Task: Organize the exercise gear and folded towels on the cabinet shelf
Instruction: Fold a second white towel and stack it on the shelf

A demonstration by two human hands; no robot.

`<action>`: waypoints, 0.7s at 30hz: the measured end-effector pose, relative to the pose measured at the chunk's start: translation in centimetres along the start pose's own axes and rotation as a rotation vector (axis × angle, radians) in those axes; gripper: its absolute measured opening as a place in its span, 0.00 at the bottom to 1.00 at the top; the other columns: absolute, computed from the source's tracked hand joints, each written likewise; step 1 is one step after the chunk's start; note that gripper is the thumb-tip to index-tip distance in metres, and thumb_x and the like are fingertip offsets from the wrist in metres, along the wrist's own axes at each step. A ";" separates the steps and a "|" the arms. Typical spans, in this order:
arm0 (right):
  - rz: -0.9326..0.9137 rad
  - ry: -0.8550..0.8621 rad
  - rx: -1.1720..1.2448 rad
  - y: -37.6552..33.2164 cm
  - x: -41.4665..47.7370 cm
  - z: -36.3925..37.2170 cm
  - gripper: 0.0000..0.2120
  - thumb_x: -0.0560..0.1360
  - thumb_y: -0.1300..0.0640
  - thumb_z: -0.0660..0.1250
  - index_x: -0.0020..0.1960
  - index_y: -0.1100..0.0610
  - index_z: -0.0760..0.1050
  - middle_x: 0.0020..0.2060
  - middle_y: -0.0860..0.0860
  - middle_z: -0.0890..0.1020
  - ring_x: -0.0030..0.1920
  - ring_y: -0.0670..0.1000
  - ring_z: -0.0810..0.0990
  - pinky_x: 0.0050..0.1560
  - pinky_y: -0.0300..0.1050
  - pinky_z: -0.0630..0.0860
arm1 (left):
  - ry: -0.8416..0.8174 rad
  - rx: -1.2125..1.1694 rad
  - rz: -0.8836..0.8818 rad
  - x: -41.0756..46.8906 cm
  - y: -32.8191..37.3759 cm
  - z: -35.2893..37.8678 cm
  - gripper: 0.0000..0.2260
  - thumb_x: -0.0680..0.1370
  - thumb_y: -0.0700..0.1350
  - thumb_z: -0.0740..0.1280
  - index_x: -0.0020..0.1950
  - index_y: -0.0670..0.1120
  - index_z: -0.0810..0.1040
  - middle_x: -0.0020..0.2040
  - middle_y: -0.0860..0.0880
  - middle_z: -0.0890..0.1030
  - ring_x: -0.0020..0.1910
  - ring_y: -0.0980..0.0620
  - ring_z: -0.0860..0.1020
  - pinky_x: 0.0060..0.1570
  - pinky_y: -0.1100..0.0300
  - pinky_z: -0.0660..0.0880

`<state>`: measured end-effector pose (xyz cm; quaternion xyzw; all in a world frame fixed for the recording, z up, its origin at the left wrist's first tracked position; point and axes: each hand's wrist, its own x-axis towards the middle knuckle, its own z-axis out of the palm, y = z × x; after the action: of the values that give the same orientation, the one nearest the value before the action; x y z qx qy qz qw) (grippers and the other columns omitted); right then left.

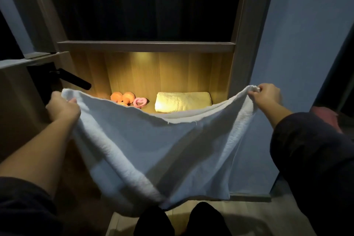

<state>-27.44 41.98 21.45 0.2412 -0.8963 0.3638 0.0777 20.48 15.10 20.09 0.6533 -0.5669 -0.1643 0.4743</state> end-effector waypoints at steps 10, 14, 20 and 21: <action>0.097 0.025 0.059 2.8 -0.3 0.8 0.11 0.76 0.52 0.68 0.41 0.59 0.77 0.40 0.59 0.78 0.40 0.60 0.75 0.43 0.48 0.72 | 0.010 0.003 -0.121 -1.3 -3.7 0.0 0.15 0.80 0.43 0.66 0.63 0.36 0.72 0.62 0.31 0.74 0.62 0.31 0.73 0.62 0.44 0.71; 0.116 0.026 0.071 3.0 -0.1 1.2 0.11 0.76 0.53 0.68 0.39 0.59 0.76 0.37 0.58 0.77 0.39 0.60 0.75 0.42 0.48 0.72 | 0.037 -0.048 -0.144 -1.4 -4.1 0.1 0.16 0.80 0.42 0.66 0.64 0.36 0.72 0.62 0.32 0.75 0.63 0.33 0.74 0.62 0.46 0.71; -0.136 -0.026 0.307 0.6 -0.9 1.6 0.04 0.78 0.57 0.66 0.45 0.56 0.76 0.42 0.55 0.79 0.43 0.55 0.77 0.40 0.43 0.69 | 0.018 -0.290 -0.128 -2.2 -1.3 0.7 0.14 0.82 0.43 0.59 0.66 0.39 0.70 0.63 0.36 0.74 0.62 0.37 0.73 0.63 0.48 0.68; -0.215 -0.052 0.353 -0.4 -1.4 1.5 0.03 0.79 0.58 0.65 0.47 0.55 0.75 0.43 0.54 0.79 0.42 0.53 0.76 0.38 0.41 0.68 | 0.007 -0.341 -0.112 -2.6 -0.5 0.9 0.13 0.82 0.43 0.58 0.65 0.40 0.70 0.61 0.38 0.75 0.61 0.39 0.73 0.62 0.50 0.67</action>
<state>-25.97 41.23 20.10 0.3543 -0.7896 0.4984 0.0497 19.34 17.04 18.41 0.5947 -0.4918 -0.2820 0.5701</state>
